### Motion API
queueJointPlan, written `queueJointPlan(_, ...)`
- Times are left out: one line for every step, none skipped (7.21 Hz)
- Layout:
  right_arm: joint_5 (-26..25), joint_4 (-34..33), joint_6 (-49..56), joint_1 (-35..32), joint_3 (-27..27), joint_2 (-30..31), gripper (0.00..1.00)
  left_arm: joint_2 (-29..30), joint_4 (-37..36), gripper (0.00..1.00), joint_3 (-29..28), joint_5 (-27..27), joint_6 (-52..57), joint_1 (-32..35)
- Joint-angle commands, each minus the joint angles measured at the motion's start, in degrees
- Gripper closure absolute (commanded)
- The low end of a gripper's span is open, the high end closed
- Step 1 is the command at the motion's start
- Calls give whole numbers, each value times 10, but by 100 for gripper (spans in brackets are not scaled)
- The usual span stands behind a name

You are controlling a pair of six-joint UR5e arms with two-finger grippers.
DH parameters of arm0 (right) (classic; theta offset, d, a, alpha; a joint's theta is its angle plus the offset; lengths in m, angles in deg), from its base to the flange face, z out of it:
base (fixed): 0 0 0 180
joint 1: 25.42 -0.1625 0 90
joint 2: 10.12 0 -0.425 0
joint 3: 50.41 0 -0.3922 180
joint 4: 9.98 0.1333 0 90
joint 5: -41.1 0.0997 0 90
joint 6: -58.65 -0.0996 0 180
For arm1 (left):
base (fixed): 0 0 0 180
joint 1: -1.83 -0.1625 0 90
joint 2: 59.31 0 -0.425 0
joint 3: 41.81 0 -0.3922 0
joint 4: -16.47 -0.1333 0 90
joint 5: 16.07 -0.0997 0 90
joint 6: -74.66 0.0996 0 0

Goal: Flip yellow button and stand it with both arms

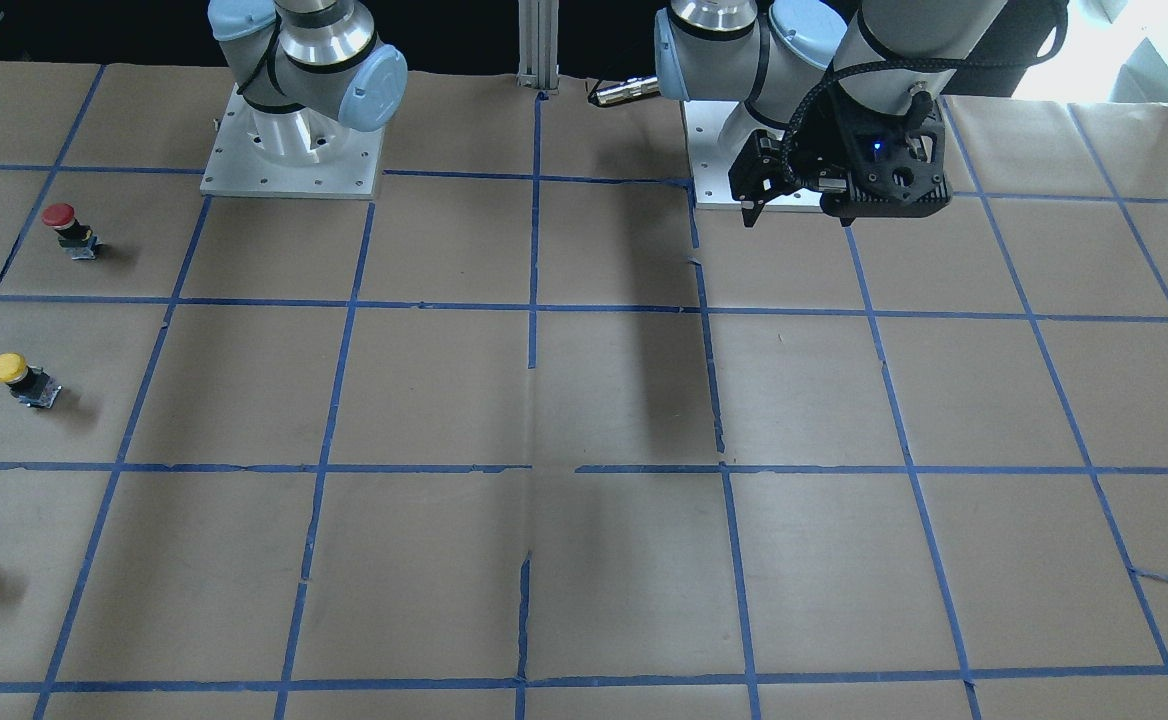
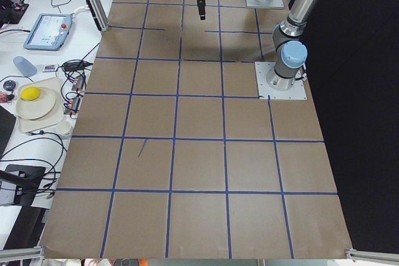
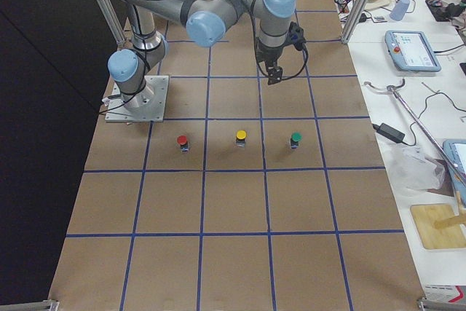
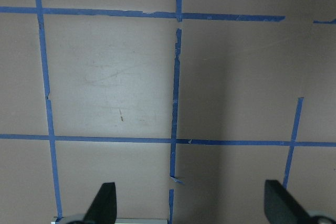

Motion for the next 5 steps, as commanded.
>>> queueJointPlan(-67,11,-163,-149,9,19,1,0,0,0,0,-1,0,0)
queueJointPlan(-97,5,-261,-228,8,19,1,0,0,0,0,0,0,0)
queueJointPlan(-119,1,-356,-278,5,17,1,0,0,0,0,1,0,1)
queueJointPlan(-120,-15,-407,-291,3,15,1,-1,0,0,0,0,0,1)
queueJointPlan(-114,-19,-433,-294,3,15,1,-1,0,0,0,-1,0,1)
